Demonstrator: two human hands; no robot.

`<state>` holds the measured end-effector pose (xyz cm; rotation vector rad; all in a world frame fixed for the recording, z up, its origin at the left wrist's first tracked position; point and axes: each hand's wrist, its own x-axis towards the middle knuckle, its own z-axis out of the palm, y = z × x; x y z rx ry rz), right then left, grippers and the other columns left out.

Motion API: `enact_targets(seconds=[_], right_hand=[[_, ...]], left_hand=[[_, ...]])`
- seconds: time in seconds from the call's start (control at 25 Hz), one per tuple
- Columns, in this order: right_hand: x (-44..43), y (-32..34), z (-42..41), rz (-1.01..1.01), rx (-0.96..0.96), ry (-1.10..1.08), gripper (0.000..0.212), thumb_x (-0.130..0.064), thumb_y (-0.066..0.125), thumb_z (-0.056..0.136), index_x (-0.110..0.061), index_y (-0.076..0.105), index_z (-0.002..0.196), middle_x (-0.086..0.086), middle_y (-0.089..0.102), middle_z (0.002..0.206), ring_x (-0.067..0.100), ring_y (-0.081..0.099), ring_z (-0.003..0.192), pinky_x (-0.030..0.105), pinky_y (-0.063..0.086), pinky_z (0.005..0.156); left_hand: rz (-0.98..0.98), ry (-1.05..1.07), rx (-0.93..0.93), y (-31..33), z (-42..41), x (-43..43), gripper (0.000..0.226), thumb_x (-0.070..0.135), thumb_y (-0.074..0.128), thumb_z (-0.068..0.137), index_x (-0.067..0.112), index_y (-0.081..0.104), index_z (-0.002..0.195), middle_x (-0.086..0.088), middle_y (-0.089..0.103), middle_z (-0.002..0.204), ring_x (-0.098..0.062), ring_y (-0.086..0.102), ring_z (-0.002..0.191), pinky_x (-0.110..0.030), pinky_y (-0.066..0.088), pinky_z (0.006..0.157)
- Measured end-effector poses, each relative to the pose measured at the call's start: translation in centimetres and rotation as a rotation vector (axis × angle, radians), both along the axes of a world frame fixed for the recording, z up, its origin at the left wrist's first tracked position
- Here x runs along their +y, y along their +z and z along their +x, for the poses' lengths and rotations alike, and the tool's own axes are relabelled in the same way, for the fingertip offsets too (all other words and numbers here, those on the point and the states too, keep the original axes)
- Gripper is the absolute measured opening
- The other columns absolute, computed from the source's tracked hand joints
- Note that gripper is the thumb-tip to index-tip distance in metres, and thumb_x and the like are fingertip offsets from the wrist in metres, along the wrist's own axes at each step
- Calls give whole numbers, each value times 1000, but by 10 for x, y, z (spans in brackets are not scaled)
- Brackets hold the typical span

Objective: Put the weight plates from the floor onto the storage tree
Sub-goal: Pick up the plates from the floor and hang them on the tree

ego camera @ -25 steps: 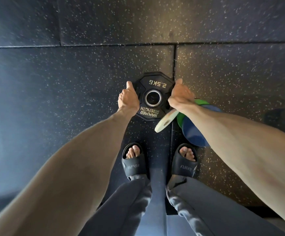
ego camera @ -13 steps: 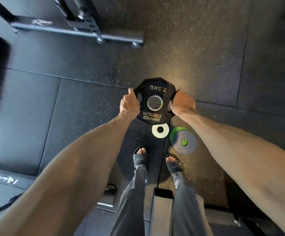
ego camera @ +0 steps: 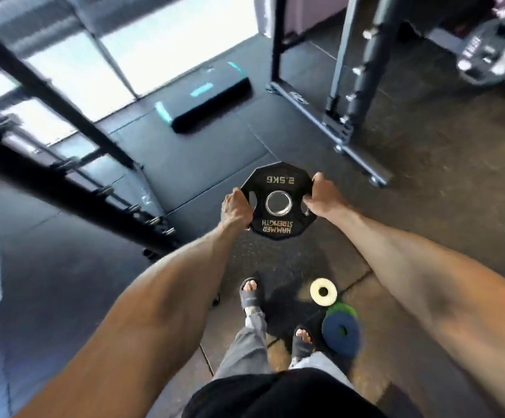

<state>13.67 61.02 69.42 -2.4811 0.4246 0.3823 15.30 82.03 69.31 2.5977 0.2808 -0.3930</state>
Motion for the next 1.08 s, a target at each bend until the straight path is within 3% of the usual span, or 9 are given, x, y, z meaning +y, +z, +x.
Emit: enact_targets(seconds=[0.2,0.32,0.48,0.6,0.8,0.92,1.08], right_hand=[[166,32,15,-20,-20,450,41,-20,59,87,-6,46,123,20,59,123,39,59,114,39,46,83],[281,44,-4,47,-36,732,35,-20,62,85,-6,49,114,18,62,115,37,60,107,39,48,83],[429,50,-44,75,-84,1033,36,-19,63,86,-4,49,114,20,64,111,37,61,103,34,44,77],[536,52,-71,77,-129,1205,37,-20,65,89,-3,51,118,22,64,115,39,60,109,36,46,86],[712,45,-83,82,-129,1377,34,-19,61,91,-6,48,120,20,64,115,37,61,106,36,45,82],[813,46,-81,87,-124,1385,31,-18,59,92,-6,48,119,19,64,113,36,62,102,36,44,77],[914,44,-77,127,-108,1370,31,-19,60,92,-9,47,119,15,65,110,32,63,100,42,51,82]], left_hand=[[-38,419,0,15,-78,161,39,36,57,92,3,63,113,-22,68,115,-40,63,110,-41,50,88],[-78,702,-8,22,-145,252,35,26,62,90,1,62,115,-22,67,117,-41,61,111,-42,50,89],[-117,1032,-85,30,-228,359,41,35,57,95,0,61,114,-24,66,117,-43,61,110,-42,51,89],[-109,1180,-123,29,-275,440,39,32,59,94,-2,61,115,-24,67,116,-42,62,108,-43,51,88],[-150,1362,-157,21,-302,578,40,33,54,97,0,61,118,-22,67,116,-40,64,105,-44,53,86],[-143,1401,-151,26,-306,664,37,28,59,95,-1,61,118,-24,67,116,-41,63,107,-43,52,86],[-106,1402,-143,34,-302,768,31,24,63,93,2,63,115,-20,69,112,-38,64,106,-41,50,83]])
